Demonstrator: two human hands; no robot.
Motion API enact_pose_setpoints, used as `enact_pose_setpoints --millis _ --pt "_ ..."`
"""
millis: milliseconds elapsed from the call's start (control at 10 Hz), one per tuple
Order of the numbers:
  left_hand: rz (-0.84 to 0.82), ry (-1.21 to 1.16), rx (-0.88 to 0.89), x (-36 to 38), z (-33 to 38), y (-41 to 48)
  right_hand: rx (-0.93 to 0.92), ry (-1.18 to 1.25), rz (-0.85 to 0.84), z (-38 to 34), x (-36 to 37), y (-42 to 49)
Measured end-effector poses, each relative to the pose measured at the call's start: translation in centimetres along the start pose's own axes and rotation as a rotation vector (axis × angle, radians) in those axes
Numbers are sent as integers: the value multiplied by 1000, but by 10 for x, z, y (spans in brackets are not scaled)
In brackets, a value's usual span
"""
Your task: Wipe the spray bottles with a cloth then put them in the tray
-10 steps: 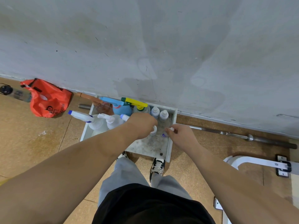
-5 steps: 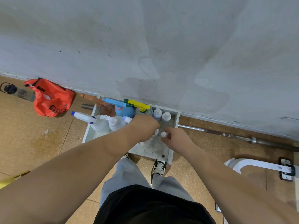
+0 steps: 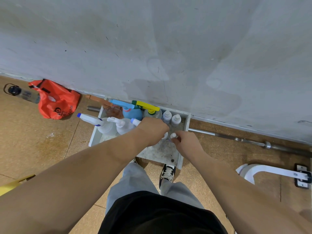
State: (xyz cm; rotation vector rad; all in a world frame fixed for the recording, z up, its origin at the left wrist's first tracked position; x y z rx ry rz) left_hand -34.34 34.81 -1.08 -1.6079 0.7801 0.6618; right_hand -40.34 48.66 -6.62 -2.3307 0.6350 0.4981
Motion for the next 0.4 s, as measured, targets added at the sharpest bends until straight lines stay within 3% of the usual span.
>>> enact_pose_setpoints --millis 200,400 --pt "13 -37 5 -3 -2 -6 -3 -5 13 4 5 1" --pt "131 -145 -33 -5 -14 -22 9 -14 28 3 4 -3"
Point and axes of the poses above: each hand's wrist, its own y-axis towards the middle knuckle, its own x-axis out of the palm, z = x × y, the point moved 4 cm from there along y, towards the middle knuckle, and after that the axes turned 13 degrees about y, right-handed, at the moved point
